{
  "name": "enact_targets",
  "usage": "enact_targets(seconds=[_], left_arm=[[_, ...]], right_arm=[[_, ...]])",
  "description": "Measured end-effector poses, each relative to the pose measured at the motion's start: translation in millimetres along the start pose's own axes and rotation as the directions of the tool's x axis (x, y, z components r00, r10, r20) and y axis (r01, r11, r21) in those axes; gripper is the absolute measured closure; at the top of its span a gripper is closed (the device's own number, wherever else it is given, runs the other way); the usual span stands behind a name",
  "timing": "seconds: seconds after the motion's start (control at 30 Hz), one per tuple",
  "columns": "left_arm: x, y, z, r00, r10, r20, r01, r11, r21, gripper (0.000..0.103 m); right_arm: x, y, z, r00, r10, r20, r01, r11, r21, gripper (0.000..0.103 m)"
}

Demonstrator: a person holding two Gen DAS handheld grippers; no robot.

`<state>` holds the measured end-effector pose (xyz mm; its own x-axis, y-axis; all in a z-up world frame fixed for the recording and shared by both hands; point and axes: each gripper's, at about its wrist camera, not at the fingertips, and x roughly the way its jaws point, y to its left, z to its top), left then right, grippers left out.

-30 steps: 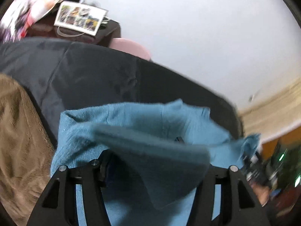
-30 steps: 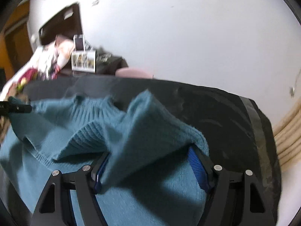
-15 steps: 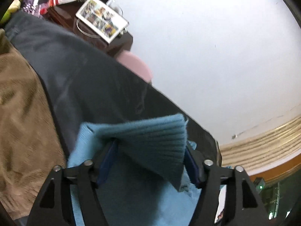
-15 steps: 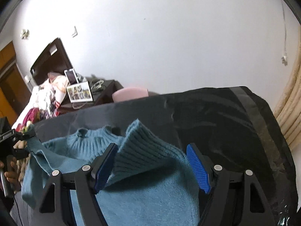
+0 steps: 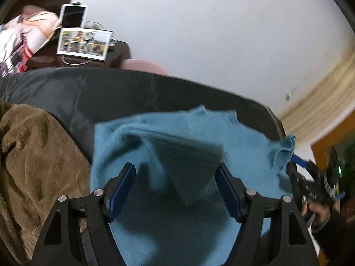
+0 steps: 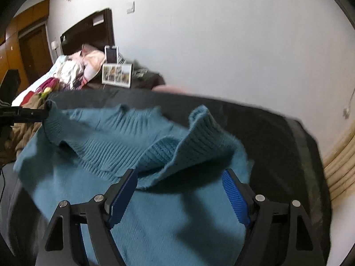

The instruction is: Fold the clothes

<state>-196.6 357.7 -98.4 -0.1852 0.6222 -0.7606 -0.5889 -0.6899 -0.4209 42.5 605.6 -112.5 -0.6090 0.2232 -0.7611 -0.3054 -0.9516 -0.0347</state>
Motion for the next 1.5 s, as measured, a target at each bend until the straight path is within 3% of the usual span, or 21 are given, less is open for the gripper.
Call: enact_targets(seconds=[0.23,0.37,0.57,0.8,0.87,0.97,1.03,1.13,1.3,1.5], left_arm=[[3,2,-19,0.997,0.013,-0.073,-0.008,0.998,0.067,0.026],[-2,-3,-37,0.991,0.01,-0.13,0.009,0.99,0.144,0.026],[12,-24,-50,0.984,0.108,-0.143,-0.059,0.948,0.313,0.026],[41,-37,-26,0.972,0.208,-0.107,-0.15,0.906,0.396,0.026],[48,-33,-12,0.972,0.214,-0.096,-0.166,0.917,0.362,0.026],[50,-18,12,0.981,0.188,-0.056,-0.173,0.964,0.2,0.026],[48,-4,28,0.987,0.157,-0.021,-0.156,0.986,0.052,0.025],[49,10,37,0.992,0.129,-0.008,-0.129,0.989,-0.074,0.025],[52,-2,34,0.98,0.198,0.01,-0.198,0.98,0.003,0.025],[57,-1,31,0.978,0.207,-0.02,-0.207,0.978,0.022,0.024]], right_arm=[[18,0,-16,0.995,0.01,-0.099,-0.014,0.999,-0.042,0.022],[22,1,-25,0.985,0.053,-0.165,-0.068,0.994,-0.086,0.022],[35,9,-27,0.979,0.037,-0.202,-0.069,0.986,-0.152,0.022],[53,13,-2,0.983,0.024,-0.182,-0.054,0.985,-0.166,0.022],[59,13,8,0.987,0.002,-0.159,-0.028,0.987,-0.16,0.022],[59,2,27,0.995,-0.054,-0.082,0.046,0.994,-0.099,0.022],[53,-12,39,0.995,-0.092,-0.03,0.092,0.996,0.0,0.022],[51,-28,48,0.995,-0.101,-0.01,0.101,0.99,0.101,0.022],[52,-21,41,0.996,-0.086,-0.034,0.087,0.995,0.042,0.022],[56,-2,22,0.996,-0.029,-0.085,0.029,1.0,0.001,0.022]])
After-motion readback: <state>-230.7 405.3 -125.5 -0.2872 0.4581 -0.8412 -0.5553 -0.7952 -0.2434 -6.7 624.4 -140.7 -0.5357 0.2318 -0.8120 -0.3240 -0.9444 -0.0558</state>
